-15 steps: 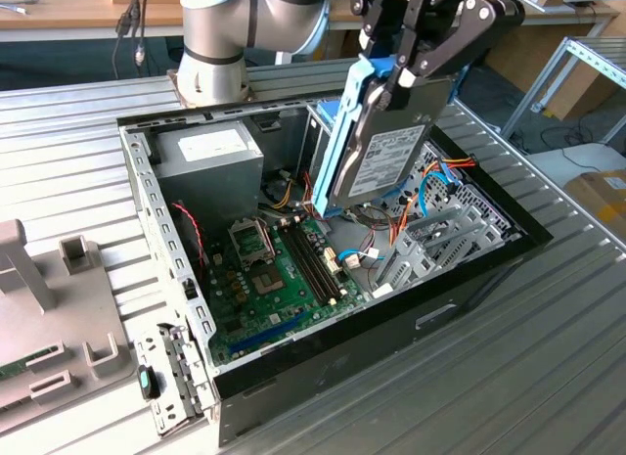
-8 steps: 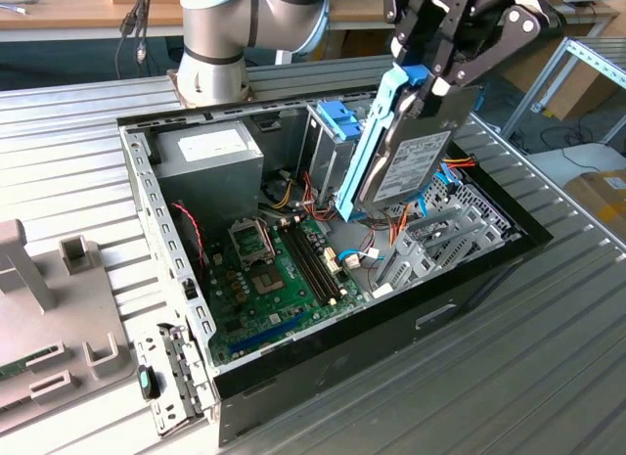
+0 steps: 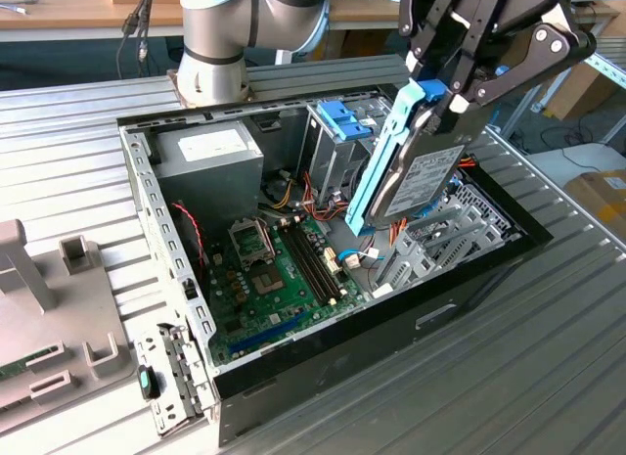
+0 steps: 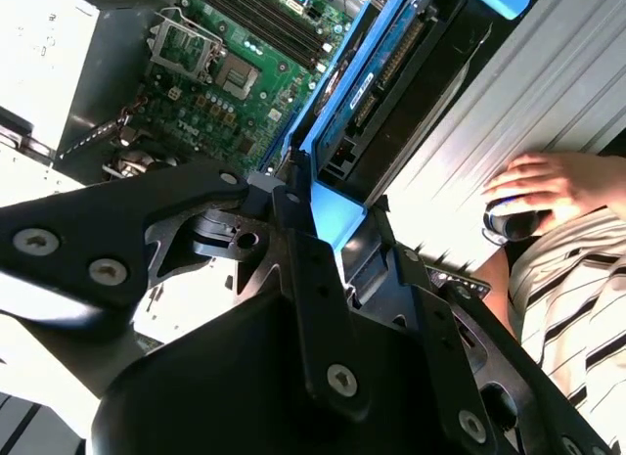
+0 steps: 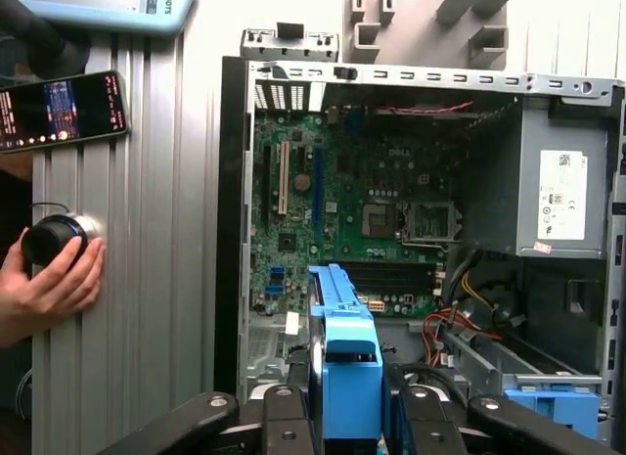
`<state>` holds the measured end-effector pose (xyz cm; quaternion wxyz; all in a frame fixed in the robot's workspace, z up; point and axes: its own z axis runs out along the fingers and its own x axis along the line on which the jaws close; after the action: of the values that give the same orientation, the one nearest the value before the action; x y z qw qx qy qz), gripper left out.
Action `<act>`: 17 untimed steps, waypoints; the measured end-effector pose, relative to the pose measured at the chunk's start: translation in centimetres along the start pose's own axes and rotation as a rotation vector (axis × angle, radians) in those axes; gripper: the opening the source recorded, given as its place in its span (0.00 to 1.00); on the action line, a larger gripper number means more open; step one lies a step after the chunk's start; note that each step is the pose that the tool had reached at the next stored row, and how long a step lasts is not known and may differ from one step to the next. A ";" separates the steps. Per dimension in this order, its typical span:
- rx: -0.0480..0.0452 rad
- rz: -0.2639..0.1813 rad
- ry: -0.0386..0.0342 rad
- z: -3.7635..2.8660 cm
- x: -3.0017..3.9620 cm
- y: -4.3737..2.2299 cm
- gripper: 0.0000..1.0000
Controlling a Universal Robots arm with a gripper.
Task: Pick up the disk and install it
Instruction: 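Insert the disk into the insertion slot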
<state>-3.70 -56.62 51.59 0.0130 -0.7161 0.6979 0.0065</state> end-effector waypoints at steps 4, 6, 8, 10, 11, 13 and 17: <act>0.0000 0.000 0.0000 0.04 0.04 -1.63 0.37; 0.0001 0.000 -0.0001 0.06 0.07 -2.50 0.37; 0.0000 0.000 0.0000 0.08 0.12 -4.41 0.37; 0.0001 0.000 -0.0001 0.14 0.16 -6.03 0.37; 0.0000 0.000 0.0000 0.17 0.18 -6.65 0.37; 0.0000 0.000 0.0002 0.46 0.21 -7.99 0.37; 0.0001 0.000 0.0000 0.88 0.26 -8.23 0.37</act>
<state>4.54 -56.65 50.79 0.0131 -0.7161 0.6979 0.0065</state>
